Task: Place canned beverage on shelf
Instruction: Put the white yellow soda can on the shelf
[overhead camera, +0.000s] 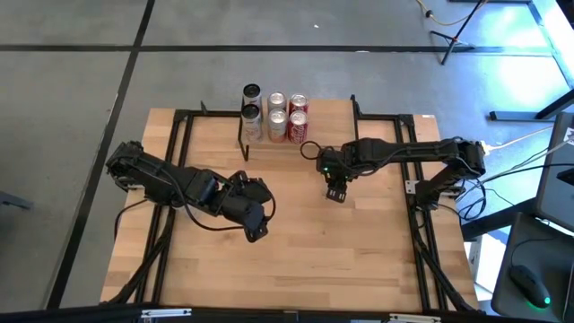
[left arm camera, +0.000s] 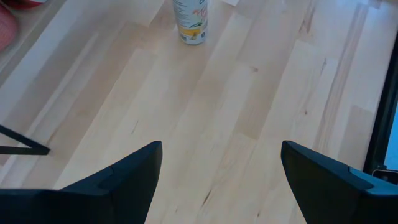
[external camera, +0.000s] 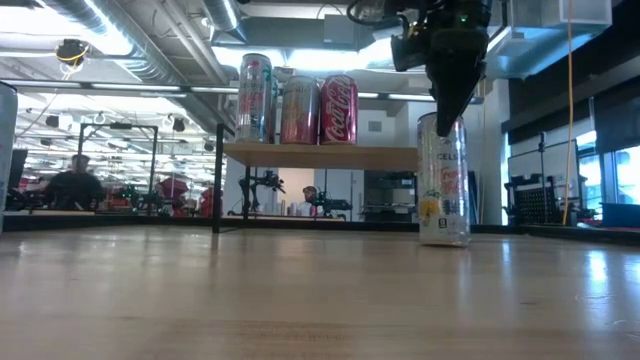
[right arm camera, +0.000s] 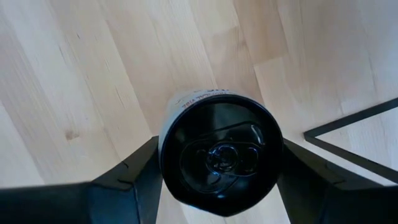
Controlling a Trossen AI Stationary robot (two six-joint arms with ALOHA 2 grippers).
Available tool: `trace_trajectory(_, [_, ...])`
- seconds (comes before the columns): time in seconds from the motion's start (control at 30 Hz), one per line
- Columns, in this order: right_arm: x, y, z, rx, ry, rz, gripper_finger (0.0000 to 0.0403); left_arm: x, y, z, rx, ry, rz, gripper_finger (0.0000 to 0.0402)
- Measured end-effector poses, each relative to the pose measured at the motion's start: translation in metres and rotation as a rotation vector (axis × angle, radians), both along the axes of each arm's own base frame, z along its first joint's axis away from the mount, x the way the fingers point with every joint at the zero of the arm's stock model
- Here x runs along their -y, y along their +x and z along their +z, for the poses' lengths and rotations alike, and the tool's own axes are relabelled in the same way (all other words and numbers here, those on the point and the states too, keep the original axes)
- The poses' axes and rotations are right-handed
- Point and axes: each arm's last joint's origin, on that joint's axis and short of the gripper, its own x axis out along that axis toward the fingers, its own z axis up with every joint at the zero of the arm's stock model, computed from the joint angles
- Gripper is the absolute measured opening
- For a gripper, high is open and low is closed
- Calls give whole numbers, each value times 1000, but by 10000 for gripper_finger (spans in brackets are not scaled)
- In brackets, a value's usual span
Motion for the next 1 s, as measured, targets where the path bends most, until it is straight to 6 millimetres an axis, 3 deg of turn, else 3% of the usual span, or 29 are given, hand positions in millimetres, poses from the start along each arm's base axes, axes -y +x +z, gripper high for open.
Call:
trace_trajectory(0.3, [-3, 6, -2, 30, -10, 13, 241, 0, 0, 0, -1, -2, -1, 316])
trace_trajectory(0.6, [-3, 14, -19, -26, 27, 39, 337, 0, 0, 0, -4, -1, -1, 316])
trace_trajectory(0.77, [-3, 15, -20, -20, 20, 48, 360, 0, 0, 0, -5, 0, -1, 316])
trace_trajectory(1.0, [-3, 15, 5, 3, 8, 86, 362, 0, 0, 0, -5, 3, -7, 316])
